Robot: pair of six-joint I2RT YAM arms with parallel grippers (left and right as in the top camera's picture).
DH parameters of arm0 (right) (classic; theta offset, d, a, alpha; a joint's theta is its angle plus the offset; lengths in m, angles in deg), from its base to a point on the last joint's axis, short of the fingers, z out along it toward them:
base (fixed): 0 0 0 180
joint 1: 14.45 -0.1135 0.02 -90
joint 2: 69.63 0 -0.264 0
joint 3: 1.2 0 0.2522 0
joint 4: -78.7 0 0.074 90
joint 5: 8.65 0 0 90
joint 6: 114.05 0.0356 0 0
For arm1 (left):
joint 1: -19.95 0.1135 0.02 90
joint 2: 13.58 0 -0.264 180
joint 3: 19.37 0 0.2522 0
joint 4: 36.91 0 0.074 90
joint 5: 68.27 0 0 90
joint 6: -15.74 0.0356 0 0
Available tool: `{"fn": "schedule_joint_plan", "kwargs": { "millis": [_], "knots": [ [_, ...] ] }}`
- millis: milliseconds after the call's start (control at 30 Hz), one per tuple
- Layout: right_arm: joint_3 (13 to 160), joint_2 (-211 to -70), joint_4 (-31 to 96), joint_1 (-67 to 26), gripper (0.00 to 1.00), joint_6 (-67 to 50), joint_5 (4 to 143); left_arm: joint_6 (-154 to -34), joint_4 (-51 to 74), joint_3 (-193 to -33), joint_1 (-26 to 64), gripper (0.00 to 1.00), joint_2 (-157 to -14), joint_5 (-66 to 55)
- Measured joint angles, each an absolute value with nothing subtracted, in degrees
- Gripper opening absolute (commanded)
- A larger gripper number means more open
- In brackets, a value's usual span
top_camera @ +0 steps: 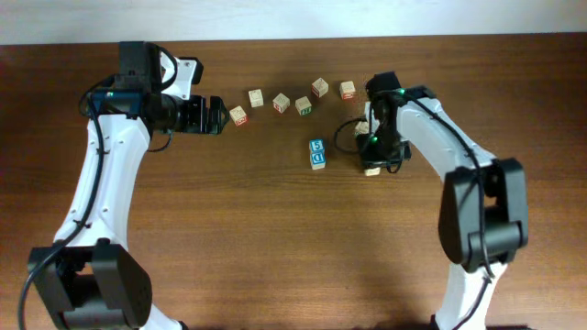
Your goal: Rotate 4 blocks
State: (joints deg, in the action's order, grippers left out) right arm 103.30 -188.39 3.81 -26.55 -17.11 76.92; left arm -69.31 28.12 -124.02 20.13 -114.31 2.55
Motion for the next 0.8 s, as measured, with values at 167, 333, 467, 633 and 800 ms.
{"fn": "schedule_joint_plan", "kwargs": {
  "millis": [167, 333, 467, 633, 800],
  "knots": [
    [96.52, -177.92, 4.03, -31.27, 0.15, -12.02, 75.96, -69.31, 28.12, -124.02, 20.13, 0.99, -114.31, 2.4],
    [84.35, -178.23, 15.79, -34.81, 0.32, -6.97, 77.38, -69.31, 28.12, -124.0, 20.13, 0.99, -114.31, 2.4],
    [84.07, -178.23, 15.46, -34.79, 0.52, -5.92, 77.9, -69.31, 28.1, -124.02, 20.13, 0.99, -114.31, 2.4],
    [98.23, -178.55, 20.21, -35.05, 0.68, -7.47, 76.11, -69.31, 28.1, -124.02, 20.13, 0.99, -114.31, 2.37],
    [98.86, -187.3, 29.39, -40.36, 0.67, -6.73, 77.07, -69.31, 27.2, -124.02, 20.13, 0.99, -114.31, 2.37]
  ]
}}
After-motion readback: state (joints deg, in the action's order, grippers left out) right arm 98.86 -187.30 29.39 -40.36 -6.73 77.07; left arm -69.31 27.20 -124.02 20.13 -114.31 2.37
